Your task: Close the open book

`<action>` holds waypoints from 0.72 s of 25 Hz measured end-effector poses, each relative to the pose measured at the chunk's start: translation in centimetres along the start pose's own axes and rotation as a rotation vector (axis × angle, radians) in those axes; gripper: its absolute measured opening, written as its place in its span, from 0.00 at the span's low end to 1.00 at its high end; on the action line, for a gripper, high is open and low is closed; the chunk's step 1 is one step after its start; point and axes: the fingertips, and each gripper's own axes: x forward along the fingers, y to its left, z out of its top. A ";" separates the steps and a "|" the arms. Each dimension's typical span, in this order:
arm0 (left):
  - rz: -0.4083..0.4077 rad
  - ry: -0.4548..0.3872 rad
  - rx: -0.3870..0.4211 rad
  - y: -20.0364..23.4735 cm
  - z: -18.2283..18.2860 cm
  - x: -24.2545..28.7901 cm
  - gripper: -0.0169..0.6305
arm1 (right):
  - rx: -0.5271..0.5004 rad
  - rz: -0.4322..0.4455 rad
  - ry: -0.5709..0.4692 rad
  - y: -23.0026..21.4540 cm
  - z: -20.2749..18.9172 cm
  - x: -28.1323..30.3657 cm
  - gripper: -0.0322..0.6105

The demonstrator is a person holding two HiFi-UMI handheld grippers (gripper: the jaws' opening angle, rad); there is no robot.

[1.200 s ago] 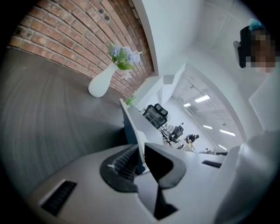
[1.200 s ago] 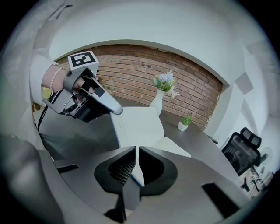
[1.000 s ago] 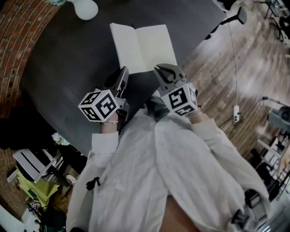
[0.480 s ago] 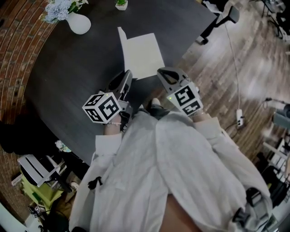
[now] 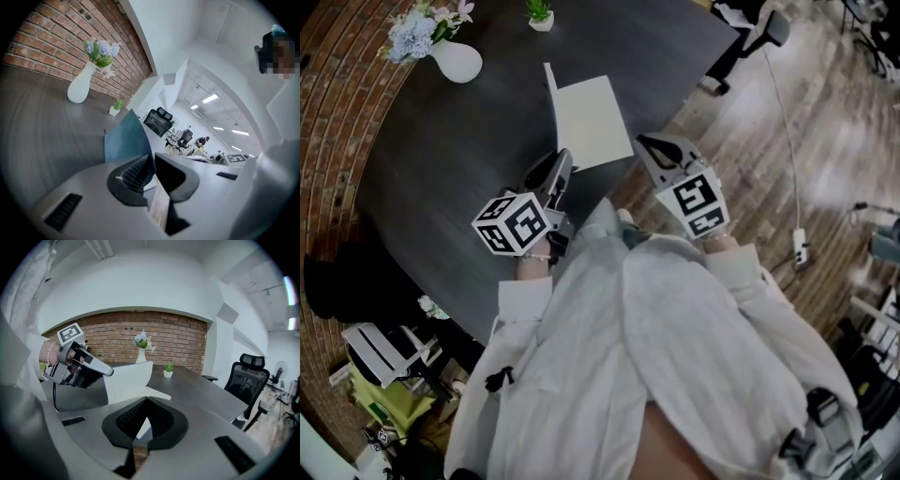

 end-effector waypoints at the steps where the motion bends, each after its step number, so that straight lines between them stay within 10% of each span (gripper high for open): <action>1: -0.003 0.007 0.003 -0.1 0.0 0.2 0.09 | 0.011 -0.007 -0.005 -0.2 0.0 -0.1 0.06; 18: -0.096 0.135 0.035 -1.7 -1.9 4.8 0.09 | 0.132 -0.018 -0.019 -2.2 -0.3 1.1 0.06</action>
